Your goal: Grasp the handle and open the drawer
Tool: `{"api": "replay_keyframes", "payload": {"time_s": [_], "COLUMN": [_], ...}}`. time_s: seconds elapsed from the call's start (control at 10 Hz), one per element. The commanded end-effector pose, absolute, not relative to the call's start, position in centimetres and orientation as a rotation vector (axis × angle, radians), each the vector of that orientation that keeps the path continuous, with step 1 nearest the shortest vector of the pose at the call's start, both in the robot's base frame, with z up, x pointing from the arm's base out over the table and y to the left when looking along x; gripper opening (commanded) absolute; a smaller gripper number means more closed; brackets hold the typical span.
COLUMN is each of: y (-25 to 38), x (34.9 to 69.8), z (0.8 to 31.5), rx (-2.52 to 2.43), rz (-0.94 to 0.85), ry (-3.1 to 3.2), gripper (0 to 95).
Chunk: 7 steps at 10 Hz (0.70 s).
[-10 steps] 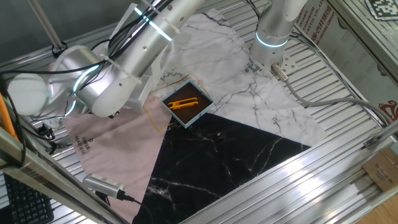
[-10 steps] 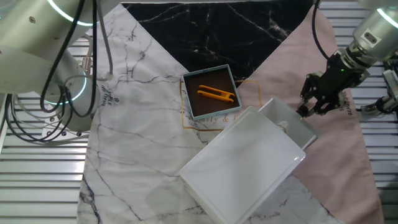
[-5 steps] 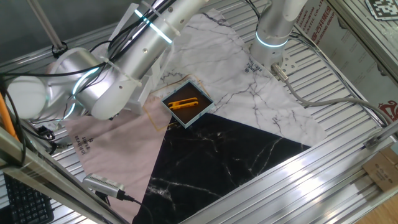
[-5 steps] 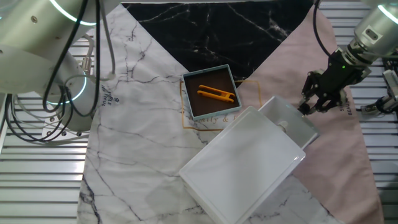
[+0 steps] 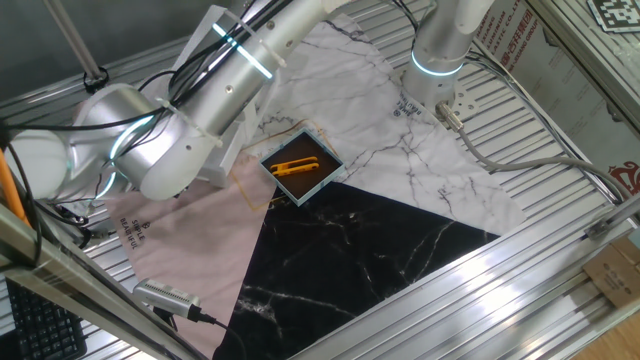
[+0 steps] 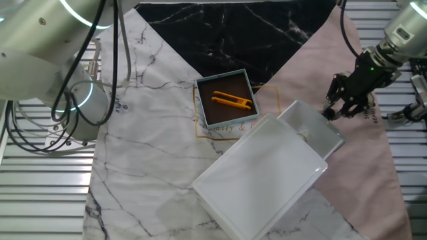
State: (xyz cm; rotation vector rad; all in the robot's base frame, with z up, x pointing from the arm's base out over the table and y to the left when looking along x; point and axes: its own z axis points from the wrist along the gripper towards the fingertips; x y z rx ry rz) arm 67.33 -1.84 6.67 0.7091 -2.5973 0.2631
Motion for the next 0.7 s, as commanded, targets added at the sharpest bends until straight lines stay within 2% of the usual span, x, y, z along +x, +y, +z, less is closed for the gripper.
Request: {"api": "replay_keyframes", "payload": {"time_s": [0.1,0.7], "y": [-1.61,-1.56], "x": [67.47,67.52], "z": [6.66,6.64], "rx": [0.704,0.704], "rz": [0.265,0.267], "ry": [-2.596,-2.596], "gripper": [0.0,0.0]}}
